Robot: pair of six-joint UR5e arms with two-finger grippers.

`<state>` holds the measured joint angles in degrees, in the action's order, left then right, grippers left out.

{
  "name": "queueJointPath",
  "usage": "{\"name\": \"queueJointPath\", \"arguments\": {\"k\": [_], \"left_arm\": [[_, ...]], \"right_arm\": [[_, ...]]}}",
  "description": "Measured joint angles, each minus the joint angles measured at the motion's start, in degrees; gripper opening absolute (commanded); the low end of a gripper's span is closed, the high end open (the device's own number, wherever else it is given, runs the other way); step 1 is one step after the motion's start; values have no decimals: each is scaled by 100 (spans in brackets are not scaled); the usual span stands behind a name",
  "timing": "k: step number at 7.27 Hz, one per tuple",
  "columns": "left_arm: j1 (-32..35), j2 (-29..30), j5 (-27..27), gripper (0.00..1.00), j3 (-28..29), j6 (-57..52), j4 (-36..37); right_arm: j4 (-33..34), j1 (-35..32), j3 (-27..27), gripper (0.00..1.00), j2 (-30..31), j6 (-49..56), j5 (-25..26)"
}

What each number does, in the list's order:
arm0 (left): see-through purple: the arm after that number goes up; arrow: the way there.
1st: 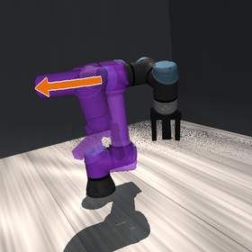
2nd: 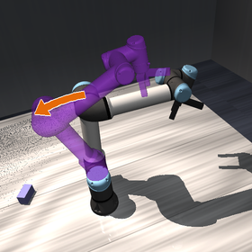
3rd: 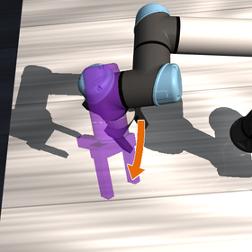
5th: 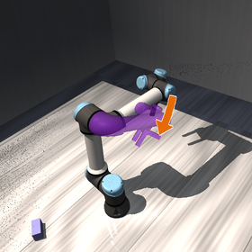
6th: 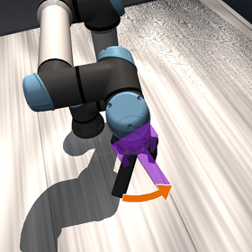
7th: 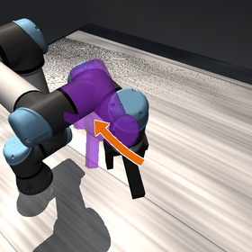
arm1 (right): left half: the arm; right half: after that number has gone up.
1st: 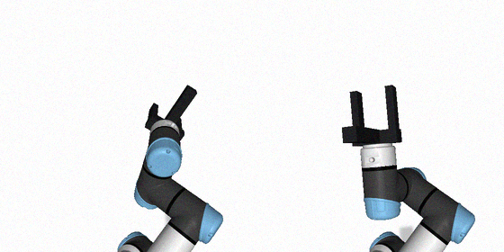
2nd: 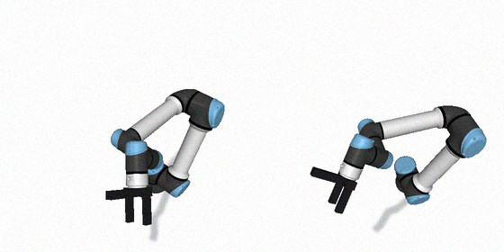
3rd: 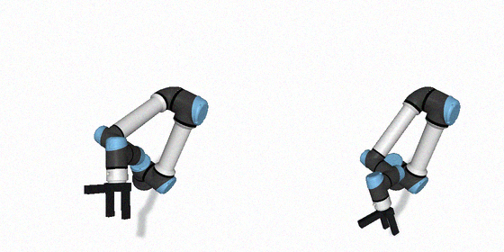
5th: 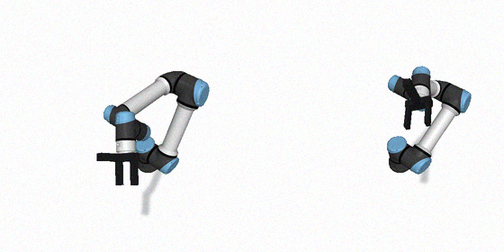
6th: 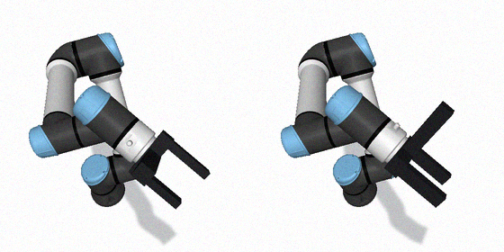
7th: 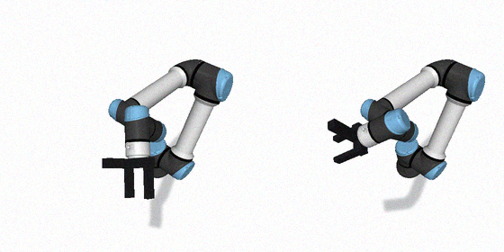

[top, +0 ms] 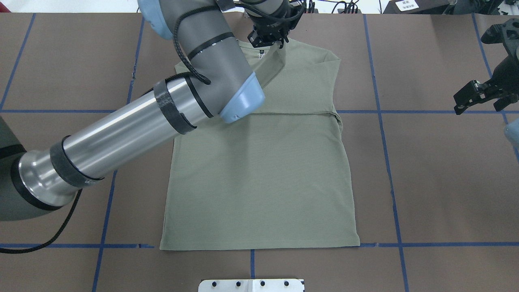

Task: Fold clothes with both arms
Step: 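Fold the held sleeve with the left gripper across the shirt body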

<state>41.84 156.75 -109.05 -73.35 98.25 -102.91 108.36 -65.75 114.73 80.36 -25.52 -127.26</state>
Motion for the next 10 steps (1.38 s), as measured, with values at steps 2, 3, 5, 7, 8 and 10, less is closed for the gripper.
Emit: {"name": "queueJointPath", "arguments": {"k": [2,3,5,7,8,10], "left_arm": [[-382,179,374,0,526,182,-372],[-518,243,530,0,810,244,-575],[-776,295,771,0,1179,322,-847],[-1047,414,1016,73,1415,346,-892],[-1167,589,1148,100,1687,372,-946],[-1404,772,1651,100,2003,366,-1384]], "right_arm": [[0,0,-9,100,32,3,5],[0,0,-17,100,37,3,7],[-5,4,-62,100,33,-4,16],[-8,8,-135,100,4,-9,24],[-8,9,-174,100,-26,-14,24],[-27,17,-193,100,-65,-24,8]]}}
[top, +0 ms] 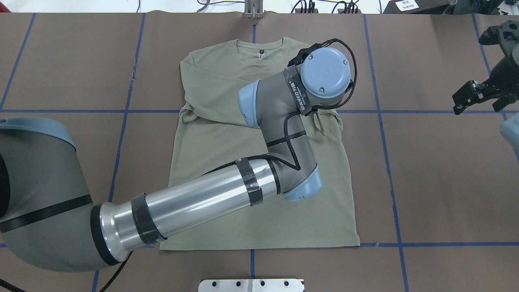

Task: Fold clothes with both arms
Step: 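Release the sleeve and withdraw the left gripper while the right gripper lowers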

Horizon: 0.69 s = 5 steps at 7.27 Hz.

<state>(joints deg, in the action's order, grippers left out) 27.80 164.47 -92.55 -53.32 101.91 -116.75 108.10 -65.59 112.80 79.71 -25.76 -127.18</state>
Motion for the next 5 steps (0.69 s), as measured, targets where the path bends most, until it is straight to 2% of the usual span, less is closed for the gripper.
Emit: {"name": "queueJointPath", "arguments": {"k": [4,5], "left_arm": [[-59,-45,209,99,15,-565,-302],[-47,-247,138,99,-220,-675,-232]], "right_arm": [[-234,22,-36,100,-19,-67,-135],[-357,40,-28,100,-22,-149,-139]]}}
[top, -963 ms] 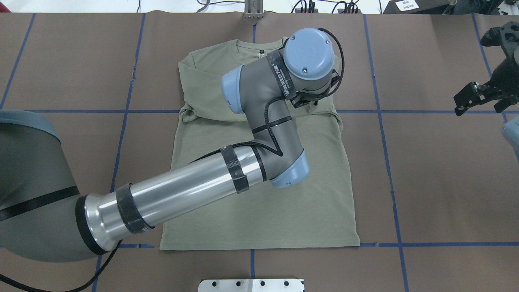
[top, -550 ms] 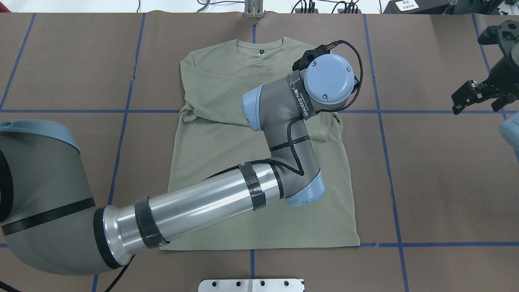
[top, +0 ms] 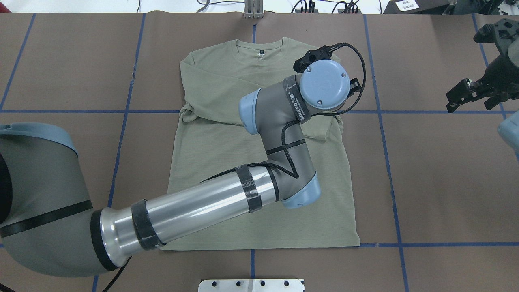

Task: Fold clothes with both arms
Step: 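Release the sleeve and withdraw the left gripper while the right gripper lowers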

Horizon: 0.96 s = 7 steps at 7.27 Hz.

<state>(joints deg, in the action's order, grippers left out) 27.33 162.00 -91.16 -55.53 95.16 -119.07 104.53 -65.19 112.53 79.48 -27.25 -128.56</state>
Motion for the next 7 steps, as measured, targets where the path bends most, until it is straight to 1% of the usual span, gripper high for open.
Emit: {"name": "queueJointPath", "arguments": {"k": [1,3,4,5,6,7], "left_arm": [[18,-510,-157,99,-701,-170,249],[86,-1715,-368,99,-2566,-854,1171],[160,-2264,-445,99,-3395,-1285,1626],[221,-2888,-563,99,-4111,-1664,1920],[255,-3538,-674,99,-4729,-1977,2061],[272,-4187,-821,99,-5322,-2231,2138]], "right_arm": [[-169,47,26,100,18,-145,0],[-754,255,49,100,90,-741,4],[-1146,440,61,100,150,-1168,14],[-1571,695,95,100,265,-1634,69],[-1954,1031,186,100,402,-2167,222],[-2221,1465,364,100,531,-2760,491]]}}
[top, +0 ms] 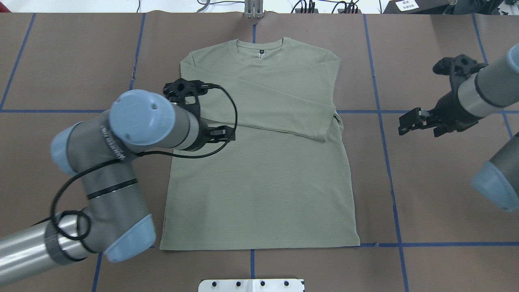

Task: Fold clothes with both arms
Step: 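Release the sleeve and withdraw the left gripper while the right gripper lowers, then move the right gripper to the shirt hem corner nearest the robot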

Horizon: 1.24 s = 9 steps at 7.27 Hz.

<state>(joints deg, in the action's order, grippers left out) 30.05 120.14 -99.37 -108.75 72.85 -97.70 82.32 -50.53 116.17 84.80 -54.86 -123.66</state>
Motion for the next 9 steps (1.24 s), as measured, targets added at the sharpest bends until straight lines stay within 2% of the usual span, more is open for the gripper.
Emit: {"name": "queueJointPath", "arguments": {"k": [2,3,6,9], "left_arm": [[13,-819,-233,99,-671,-201,52],[19,-949,-263,99,-798,-214,56],[20,-1008,-246,99,-992,-166,58],[11,-979,-236,99,-1056,-160,58]], "right_arm": [[-192,1186,433,100,122,-1361,865],[-216,1802,581,100,137,-1926,1362],[-253,3185,693,100,163,-2895,2331],[-792,3638,166,100,159,-3121,2653]]}}
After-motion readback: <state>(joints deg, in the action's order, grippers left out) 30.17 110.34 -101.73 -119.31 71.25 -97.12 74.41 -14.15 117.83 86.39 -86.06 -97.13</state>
